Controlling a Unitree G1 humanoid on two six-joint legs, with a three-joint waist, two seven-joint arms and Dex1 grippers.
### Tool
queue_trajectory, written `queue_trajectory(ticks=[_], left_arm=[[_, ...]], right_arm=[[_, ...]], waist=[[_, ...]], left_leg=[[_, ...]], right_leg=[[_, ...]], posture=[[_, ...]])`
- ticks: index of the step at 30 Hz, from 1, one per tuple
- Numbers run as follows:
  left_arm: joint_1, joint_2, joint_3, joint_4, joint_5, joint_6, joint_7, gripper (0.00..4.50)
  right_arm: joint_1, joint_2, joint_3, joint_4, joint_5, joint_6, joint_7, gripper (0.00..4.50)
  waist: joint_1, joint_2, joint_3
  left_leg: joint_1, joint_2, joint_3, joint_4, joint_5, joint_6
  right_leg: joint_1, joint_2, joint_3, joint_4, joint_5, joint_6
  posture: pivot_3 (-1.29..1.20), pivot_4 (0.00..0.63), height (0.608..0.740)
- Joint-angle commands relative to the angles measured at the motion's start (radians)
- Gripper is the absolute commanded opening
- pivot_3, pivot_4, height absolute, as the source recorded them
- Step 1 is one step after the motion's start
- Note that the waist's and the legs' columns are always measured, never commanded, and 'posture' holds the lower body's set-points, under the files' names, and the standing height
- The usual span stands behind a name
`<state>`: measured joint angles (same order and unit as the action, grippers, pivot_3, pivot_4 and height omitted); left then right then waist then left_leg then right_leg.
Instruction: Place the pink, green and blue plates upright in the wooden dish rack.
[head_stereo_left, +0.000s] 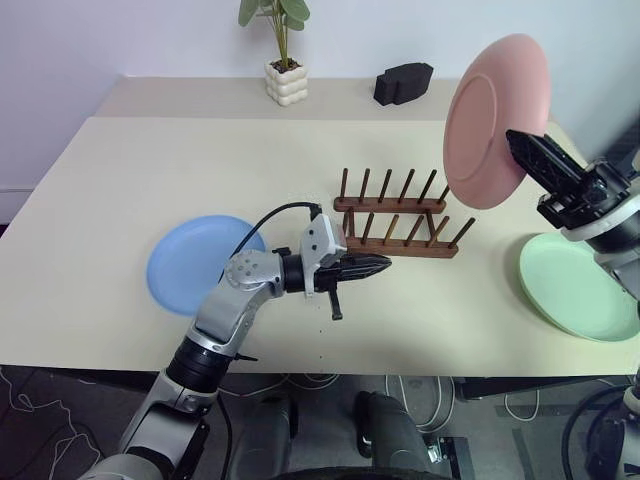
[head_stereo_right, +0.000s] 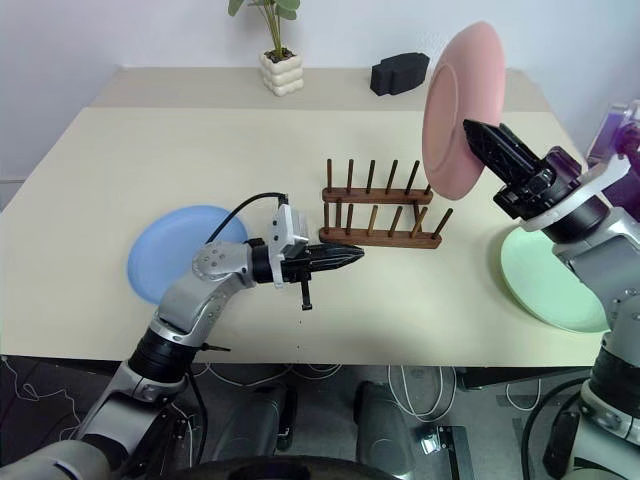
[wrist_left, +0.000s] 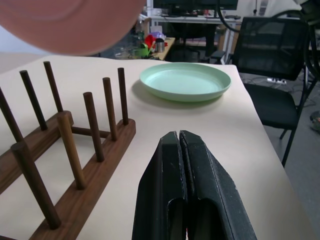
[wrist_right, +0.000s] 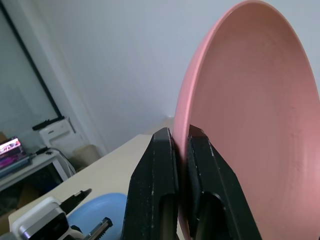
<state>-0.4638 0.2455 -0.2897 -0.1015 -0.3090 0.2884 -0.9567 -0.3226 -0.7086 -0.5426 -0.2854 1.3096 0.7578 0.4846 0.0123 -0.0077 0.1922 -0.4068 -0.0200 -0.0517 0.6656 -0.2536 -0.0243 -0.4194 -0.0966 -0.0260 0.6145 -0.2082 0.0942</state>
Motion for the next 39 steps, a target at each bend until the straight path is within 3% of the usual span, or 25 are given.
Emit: queue_trajectory(ticks=[1, 27, 30, 36, 37, 39], left_arm=[[0.001, -0.001, 0.018, -0.037, -0.016, -0.024, 0.008, 0.0], [0.006, 0.007, 0.008, -0.028, -0.009, -0.038, 0.038, 0.0], [0.008, 0.006, 0.006, -0.028, -0.009, -0.038, 0.038, 0.0], [0.01, 0.004, 0.005, -0.029, -0.01, -0.034, 0.038, 0.0], [0.01, 0.004, 0.005, -0.029, -0.01, -0.034, 0.039, 0.0], [0.011, 0.004, 0.004, -0.03, -0.011, -0.034, 0.039, 0.0]], right_arm=[[-0.005, 0.012, -0.001, 0.009, -0.001, -0.01, -0.005, 0.04], [0.026, 0.064, 0.009, 0.116, -0.014, 0.024, -0.072, 0.04], [0.028, 0.066, 0.005, 0.123, -0.026, 0.019, -0.075, 1.12], [0.022, 0.057, -0.01, 0.13, -0.092, -0.021, -0.097, 4.15], [0.021, 0.053, -0.014, 0.13, -0.102, -0.028, -0.098, 4.47], [0.022, 0.033, -0.024, 0.128, -0.14, -0.045, -0.096, 4.47]], waist=[[0.0, 0.0, 0.0], [0.0, 0.0, 0.0], [0.0, 0.0, 0.0], [0.0, 0.0, 0.0], [0.0, 0.0, 0.0], [0.0, 0.0, 0.0]], left_leg=[[0.0, 0.0, 0.0, 0.0, 0.0, 0.0], [0.0, 0.0, 0.0, 0.0, 0.0, 0.0], [0.0, 0.0, 0.0, 0.0, 0.0, 0.0], [0.0, 0.0, 0.0, 0.0, 0.0, 0.0], [0.0, 0.0, 0.0, 0.0, 0.0, 0.0], [0.0, 0.0, 0.0, 0.0, 0.0, 0.0]], right_leg=[[0.0, 0.0, 0.0, 0.0, 0.0, 0.0], [0.0, 0.0, 0.0, 0.0, 0.0, 0.0], [0.0, 0.0, 0.0, 0.0, 0.0, 0.0], [0.0, 0.0, 0.0, 0.0, 0.0, 0.0], [0.0, 0.0, 0.0, 0.0, 0.0, 0.0], [0.0, 0.0, 0.0, 0.0, 0.0, 0.0]], posture=[[0.0, 0.15, 0.74], [0.0, 0.15, 0.74], [0.0, 0.15, 0.74], [0.0, 0.15, 0.74], [0.0, 0.15, 0.74], [0.0, 0.15, 0.74]])
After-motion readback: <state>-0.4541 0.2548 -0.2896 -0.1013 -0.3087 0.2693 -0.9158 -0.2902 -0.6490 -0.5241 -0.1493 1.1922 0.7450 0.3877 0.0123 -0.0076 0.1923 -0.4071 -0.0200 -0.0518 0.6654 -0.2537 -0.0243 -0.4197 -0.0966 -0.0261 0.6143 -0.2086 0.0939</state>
